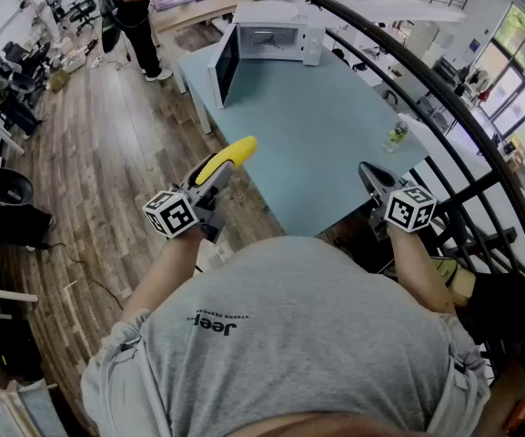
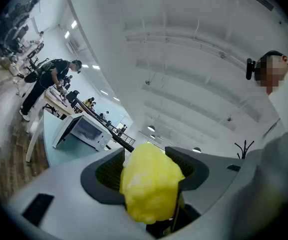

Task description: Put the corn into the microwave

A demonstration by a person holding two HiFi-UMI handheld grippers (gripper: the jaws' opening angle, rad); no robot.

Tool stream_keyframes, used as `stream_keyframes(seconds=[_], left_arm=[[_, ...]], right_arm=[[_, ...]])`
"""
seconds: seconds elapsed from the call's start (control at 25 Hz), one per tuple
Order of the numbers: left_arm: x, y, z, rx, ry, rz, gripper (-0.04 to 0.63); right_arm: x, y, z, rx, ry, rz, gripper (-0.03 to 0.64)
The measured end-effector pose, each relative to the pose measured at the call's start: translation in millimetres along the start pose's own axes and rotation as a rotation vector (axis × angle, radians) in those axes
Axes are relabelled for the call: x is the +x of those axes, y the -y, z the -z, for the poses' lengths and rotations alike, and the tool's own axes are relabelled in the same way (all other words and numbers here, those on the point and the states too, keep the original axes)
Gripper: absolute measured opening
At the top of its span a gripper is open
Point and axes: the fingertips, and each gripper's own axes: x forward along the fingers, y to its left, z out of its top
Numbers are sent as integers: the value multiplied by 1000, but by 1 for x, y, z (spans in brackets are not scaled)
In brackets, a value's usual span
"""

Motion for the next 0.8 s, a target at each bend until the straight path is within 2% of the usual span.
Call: stream_keyframes(seconds=[0.44,0.8], left_arm=[[15,15,5,4,-18,17,262],[36,43,16,14,-26,31,262]], right_arm=[[-17,13,-2,58,32,10,17],[-50,24,-5,43,48,-5,17]])
